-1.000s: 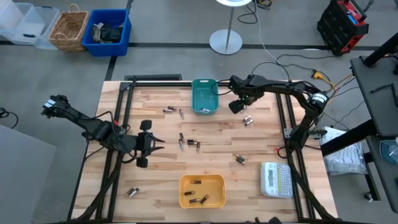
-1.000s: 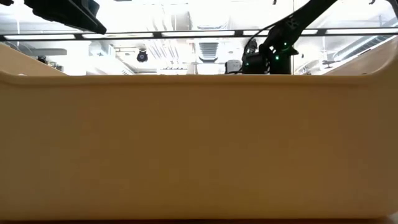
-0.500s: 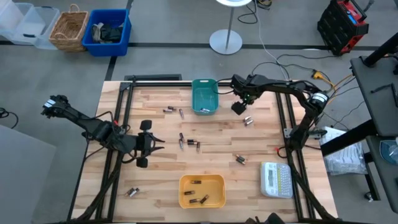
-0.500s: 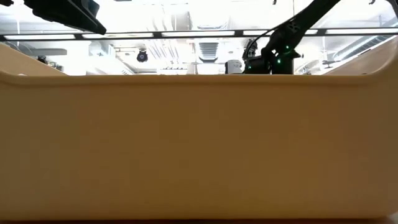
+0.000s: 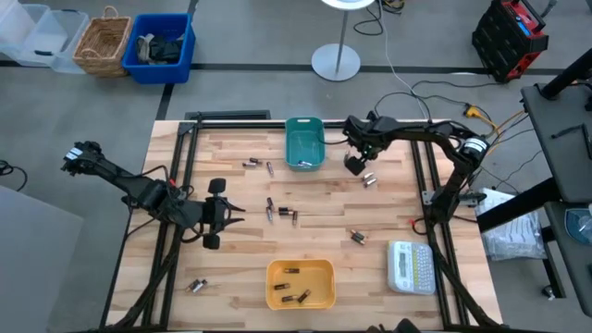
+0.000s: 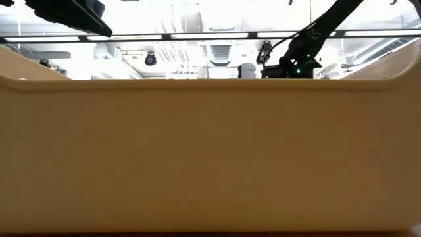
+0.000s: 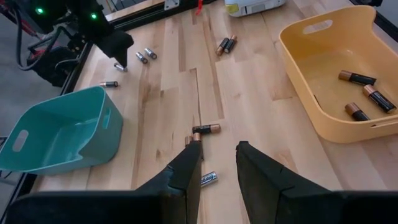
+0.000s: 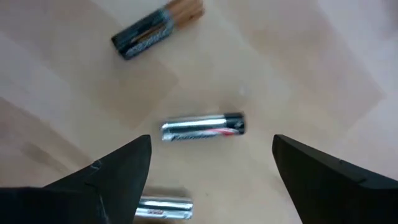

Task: Sort batteries
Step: Put the silver battery into the light green bin

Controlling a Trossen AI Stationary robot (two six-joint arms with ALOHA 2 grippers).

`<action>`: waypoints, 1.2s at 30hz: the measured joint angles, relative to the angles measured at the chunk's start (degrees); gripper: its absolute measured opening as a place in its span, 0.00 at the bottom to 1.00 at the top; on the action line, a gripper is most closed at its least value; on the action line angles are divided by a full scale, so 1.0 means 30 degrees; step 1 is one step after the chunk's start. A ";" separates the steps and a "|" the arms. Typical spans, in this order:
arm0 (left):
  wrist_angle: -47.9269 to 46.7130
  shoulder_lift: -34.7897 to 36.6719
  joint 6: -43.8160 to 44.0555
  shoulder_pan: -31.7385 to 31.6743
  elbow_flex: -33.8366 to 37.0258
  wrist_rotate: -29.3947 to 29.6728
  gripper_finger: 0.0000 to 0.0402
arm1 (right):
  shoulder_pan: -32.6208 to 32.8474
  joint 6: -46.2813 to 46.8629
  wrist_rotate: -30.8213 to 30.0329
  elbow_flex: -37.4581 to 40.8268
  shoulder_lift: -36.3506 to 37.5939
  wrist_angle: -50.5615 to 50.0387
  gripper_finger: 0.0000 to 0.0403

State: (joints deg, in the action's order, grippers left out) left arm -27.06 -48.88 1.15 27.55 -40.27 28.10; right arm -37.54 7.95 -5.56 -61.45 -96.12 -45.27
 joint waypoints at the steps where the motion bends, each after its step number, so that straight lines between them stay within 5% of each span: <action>1: 0.0002 0.0000 0.0007 0.0000 0.0000 0.0000 0.20 | 0.0000 -0.0036 0.0057 0.0131 0.0000 0.0142 0.81; 36: 0.0021 -0.0007 0.0009 0.0000 0.0095 0.0000 0.20 | 0.0000 -0.0869 0.0444 0.1196 -0.0954 0.2671 0.80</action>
State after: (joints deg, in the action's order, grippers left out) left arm -26.99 -48.90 1.17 27.55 -39.99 28.10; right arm -37.54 5.34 -4.23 -57.87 -98.98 -37.26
